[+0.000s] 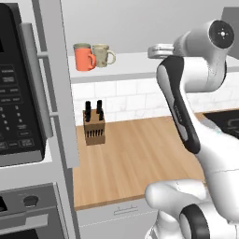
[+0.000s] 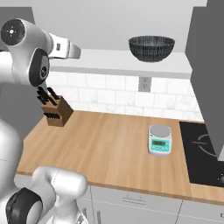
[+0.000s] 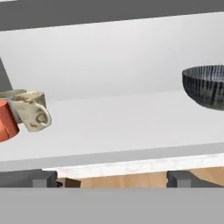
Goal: Gather all objects into one cabinet and sort the glasses and bowls to opposite sides.
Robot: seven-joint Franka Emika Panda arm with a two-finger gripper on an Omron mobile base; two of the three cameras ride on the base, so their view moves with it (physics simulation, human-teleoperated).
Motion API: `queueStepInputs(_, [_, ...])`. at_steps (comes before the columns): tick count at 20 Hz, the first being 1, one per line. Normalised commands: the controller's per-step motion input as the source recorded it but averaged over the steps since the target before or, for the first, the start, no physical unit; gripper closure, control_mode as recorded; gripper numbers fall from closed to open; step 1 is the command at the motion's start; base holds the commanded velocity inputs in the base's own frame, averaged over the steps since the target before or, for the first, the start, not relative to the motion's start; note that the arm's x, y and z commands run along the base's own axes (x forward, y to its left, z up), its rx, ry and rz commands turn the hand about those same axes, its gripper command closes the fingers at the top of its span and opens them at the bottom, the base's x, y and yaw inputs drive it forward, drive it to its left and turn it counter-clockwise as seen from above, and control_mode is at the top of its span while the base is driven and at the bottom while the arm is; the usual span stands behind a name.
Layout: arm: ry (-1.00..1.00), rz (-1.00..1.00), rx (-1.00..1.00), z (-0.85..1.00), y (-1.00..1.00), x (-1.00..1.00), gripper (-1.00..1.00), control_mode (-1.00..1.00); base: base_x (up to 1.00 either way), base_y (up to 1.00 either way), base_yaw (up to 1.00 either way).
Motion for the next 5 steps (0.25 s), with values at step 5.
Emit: queueStepInputs(5, [0.00,0.11,0.00,-0.04,0.06,-1.00,-1.00,-1.00,0.00,0.00,0.00])
